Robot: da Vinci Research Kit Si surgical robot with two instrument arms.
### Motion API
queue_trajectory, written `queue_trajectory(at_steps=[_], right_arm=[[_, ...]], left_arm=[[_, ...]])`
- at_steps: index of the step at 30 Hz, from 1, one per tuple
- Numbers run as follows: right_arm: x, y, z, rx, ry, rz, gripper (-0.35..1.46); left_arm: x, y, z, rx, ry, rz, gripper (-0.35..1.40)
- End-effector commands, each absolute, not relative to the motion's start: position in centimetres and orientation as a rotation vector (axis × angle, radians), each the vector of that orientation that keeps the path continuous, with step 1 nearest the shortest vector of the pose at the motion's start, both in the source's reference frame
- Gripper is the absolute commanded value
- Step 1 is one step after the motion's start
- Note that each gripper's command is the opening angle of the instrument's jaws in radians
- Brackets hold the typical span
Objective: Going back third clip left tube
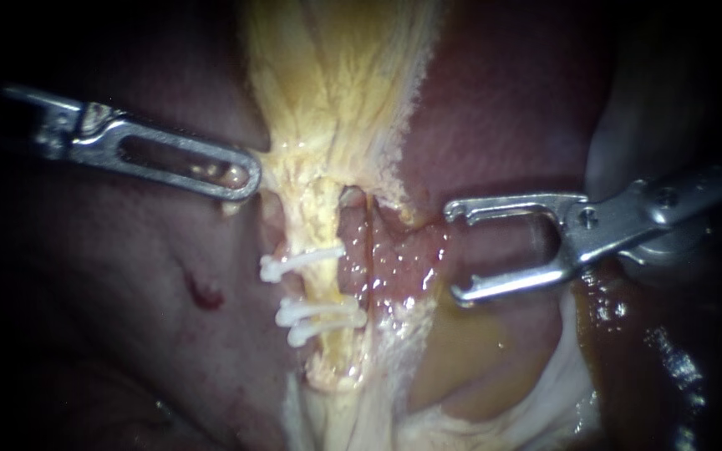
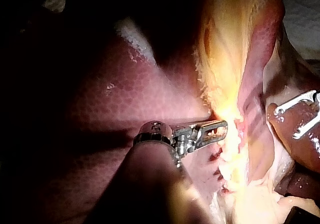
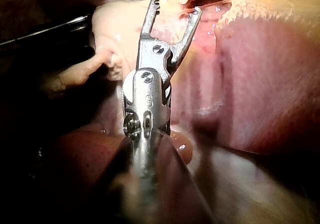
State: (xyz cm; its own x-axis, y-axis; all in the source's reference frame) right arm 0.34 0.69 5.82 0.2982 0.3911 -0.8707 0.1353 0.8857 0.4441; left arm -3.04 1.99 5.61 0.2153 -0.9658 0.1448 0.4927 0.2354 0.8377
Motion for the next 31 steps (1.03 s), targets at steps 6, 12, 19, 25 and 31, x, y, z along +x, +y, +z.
queue_trajectory(at_steps=[6, 12, 19, 25, 31], right_arm=[[0.33, 0.68, 5.83, 0.486, 1.269, 0.178, 0.49], [0.32, 0.68, 5.84, 0.486, 1.269, 0.177, 0.49], [0.31, 0.68, 5.85, 0.485, 1.272, 0.179, 0.49], [0.31, 0.68, 5.84, 0.485, 1.272, 0.179, 0.49], [0.31, 0.67, 5.82, 0.486, 1.272, 0.179, 0.49]], left_arm=[[-3.23, 1.94, 5.85, 0.742, -0.781, -1.151, -0.35], [-3.52, 1.97, 6.18, 0.747, -0.772, -1.137, -0.35], [-3.62, 2.02, 6.4, 0.744, -0.763, -1.126, -0.35], [-3.62, 2.01, 6.37, 0.747, -0.761, -1.131, -0.35], [-3.61, 2.0, 6.36, 0.748, -0.761, -1.131, -0.35]])
